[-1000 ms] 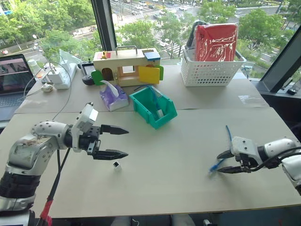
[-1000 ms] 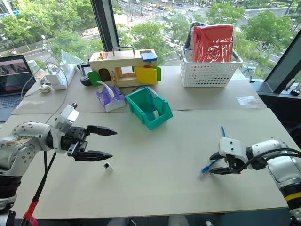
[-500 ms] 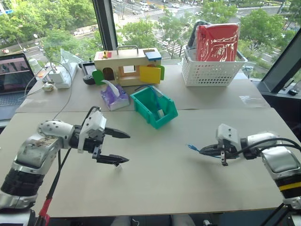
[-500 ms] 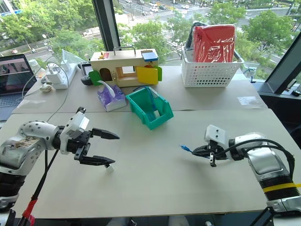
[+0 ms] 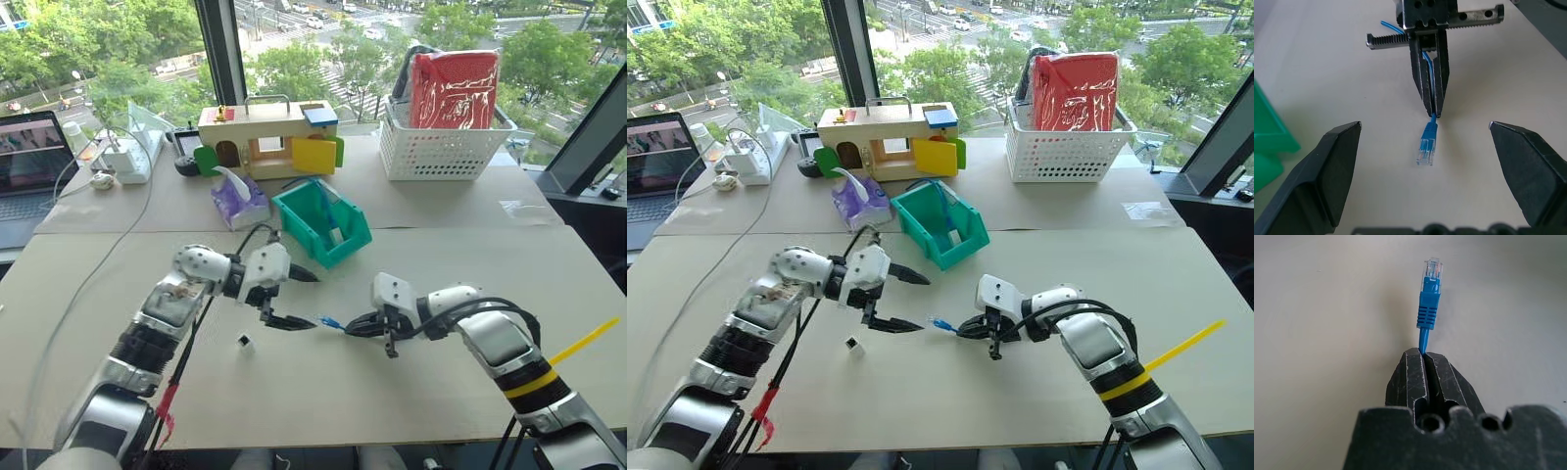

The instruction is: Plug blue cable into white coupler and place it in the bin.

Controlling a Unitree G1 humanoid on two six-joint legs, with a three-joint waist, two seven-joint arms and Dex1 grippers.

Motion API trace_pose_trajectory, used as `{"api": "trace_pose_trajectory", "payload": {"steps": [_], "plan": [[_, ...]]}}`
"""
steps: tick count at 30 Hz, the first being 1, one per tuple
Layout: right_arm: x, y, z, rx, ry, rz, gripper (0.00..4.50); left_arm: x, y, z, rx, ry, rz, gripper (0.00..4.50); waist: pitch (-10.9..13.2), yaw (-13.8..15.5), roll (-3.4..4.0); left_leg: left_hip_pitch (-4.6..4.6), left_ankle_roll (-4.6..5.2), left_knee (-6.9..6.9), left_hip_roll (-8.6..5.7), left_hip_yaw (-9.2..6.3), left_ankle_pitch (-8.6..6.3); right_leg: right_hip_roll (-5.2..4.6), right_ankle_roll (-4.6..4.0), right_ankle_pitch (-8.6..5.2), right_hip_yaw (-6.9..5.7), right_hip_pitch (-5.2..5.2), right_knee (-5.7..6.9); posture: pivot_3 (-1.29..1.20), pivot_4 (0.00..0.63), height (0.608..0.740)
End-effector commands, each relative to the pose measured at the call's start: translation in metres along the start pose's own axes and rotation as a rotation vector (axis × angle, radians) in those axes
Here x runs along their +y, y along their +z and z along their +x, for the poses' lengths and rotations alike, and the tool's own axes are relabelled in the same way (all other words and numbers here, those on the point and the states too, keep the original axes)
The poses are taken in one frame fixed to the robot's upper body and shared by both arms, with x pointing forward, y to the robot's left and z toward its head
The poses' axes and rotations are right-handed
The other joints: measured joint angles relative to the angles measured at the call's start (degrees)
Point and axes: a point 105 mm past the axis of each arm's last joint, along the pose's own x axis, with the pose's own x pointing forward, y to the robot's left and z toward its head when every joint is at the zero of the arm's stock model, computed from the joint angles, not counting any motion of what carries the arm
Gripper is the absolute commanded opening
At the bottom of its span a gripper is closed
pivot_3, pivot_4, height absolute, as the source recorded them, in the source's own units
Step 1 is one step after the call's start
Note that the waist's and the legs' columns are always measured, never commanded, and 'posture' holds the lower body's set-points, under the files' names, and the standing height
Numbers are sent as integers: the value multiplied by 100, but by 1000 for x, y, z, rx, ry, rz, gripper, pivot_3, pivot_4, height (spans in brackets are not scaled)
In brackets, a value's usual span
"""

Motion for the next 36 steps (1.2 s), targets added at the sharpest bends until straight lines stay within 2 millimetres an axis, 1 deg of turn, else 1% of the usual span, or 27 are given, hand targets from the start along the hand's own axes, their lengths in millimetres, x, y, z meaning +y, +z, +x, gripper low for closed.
{"api": "trace_pose_trajectory", "payload": {"steps": [1, 4, 6, 10, 13, 16, 18, 21, 27, 36], "plan": [[-8, -14, -1, 64, -50, 8, 69, 3, 0, 5, 52, -23, 76, 4500, 0, -12, -1, 0, 0, 3, 0, 0, 0, 0, 0, 1, 0, 0, 2, 0, 150, 740], [-7, -13, 0, 56, -57, 16, 69, -3, -13, 9, 128, -66, 99, 4500, 0, -24, -1, 2, 0, 4, 0, 0, 1, 0, 0, 1, 1, 0, 10, 0, 150, 740], [-6, -13, 0, 51, -59, 21, 69, -2, -17, 10, 155, -73, 103, 4500, -1, -26, 0, 3, -1, 6, -1, 0, 1, 0, 0, 1, 1, 0, 13, 0, 150, 740], [-3, -14, -2, 47, -64, 33, 69, -4, -29, 3, 226, -92, 112, 4500, -1, -33, 0, 5, -1, 8, -1, -1, 1, 0, 1, 1, 1, -2, 24, 0, 150, 740], [-2, -16, -4, 49, -73, 45, 69, -3, -28, 2, 207, -85, 82, 4500, -1, -31, 0, 6, -1, 9, -1, -1, 1, 0, 1, 0, 1, -2, 28, 0, 150, 740], [-1, -19, -5, 57, -74, 48, 0, 2, -22, 3, 166, -62, 59, 3862, -1, -25, -1, 6, -1, 10, -1, -1, 1, 0, 2, 0, 1, -2, 29, 0, 150, 740], [0, -20, -5, 62, -74, 50, 0, 5, -17, 5, 135, -45, 50, 3216, -1, -22, -1, 5, -1, 11, -1, -1, 1, 0, 2, 0, 1, -2, 30, 0, 150, 740], [1, -21, -6, 68, -74, 53, 0, 7, -16, 7, 131, -38, 48, 1955, -2, 2, -1, 3, -1, 15, -2, -2, 1, 0, 2, 0, 1, -1, 29, 0, 150, 740], [3, -20, -6, 83, -65, 38, 0, 6, -17, 8, 137, -42, 42, 1955, -2, 20, -1, 2, -1, 16, -3, -2, 1, 0, 3, 0, 1, -2, 28, 0, 150, 740], [3, -10, -3, 86, -46, -9, 0, 10, -13, 11, 117, -23, 47, 1955, -2, 67, -2, 2, -1, 16, -3, -2, 1, 0, 3, 0, 1, -2, 27, 0, 150, 740]]}}
